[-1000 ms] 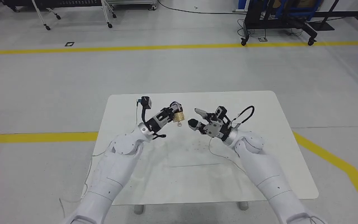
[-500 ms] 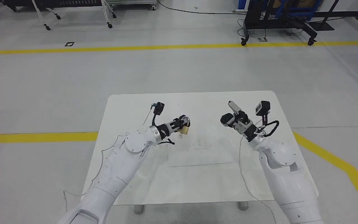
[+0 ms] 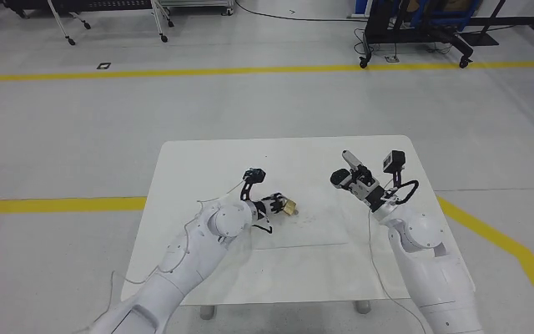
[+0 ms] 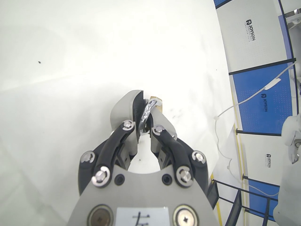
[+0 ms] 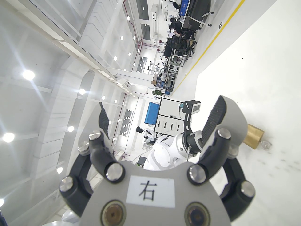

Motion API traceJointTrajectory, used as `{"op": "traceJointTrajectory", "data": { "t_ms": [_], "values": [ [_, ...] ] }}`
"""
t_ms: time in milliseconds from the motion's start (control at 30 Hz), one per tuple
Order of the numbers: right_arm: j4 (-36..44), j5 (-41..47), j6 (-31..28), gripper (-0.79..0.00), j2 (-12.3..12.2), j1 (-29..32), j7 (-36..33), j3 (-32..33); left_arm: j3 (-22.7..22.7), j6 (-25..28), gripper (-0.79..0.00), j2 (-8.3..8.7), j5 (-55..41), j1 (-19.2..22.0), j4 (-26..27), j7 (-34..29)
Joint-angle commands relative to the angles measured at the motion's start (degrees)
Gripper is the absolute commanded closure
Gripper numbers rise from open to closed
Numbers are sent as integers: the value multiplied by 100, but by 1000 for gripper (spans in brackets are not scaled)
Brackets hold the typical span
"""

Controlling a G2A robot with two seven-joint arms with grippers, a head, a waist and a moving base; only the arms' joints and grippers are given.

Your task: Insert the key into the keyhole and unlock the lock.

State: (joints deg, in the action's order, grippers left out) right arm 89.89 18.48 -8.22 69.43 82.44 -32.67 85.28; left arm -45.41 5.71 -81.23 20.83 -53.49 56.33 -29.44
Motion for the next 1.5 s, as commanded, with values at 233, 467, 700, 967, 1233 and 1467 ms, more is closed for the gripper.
{"op": "traceJointTrajectory", "data": {
  "t_ms": [233, 467, 700, 967, 1233, 1467],
  "values": [
    [0, 0, 0, -785, 0, 0, 0, 0, -275, 228, -785, -2, -513, -45, 20, -20],
    [0, 0, 0, -785, 0, 0, 0, 0, -734, 499, -785, 110, -707, -201, 236, 191],
    [-33, 397, 17, -785, -30, -88, 336, 494, -1371, 1587, -785, 266, -768, -657, 1024, 1157],
    [-136, 816, -248, -785, -97, -192, 534, 1269, -1861, 2238, -785, 330, 272, -1162, 1504, 3380],
    [-183, 1223, -915, -785, -112, -165, 346, 1612, -2234, 2017, -785, 319, -514, -1218, 1501, 3631],
    [-181, 1203, -913, -784, -113, -162, 348, 1612, -2240, 2013, -785, 321, -550, -1223, 1507, 3626]
  ]
}}
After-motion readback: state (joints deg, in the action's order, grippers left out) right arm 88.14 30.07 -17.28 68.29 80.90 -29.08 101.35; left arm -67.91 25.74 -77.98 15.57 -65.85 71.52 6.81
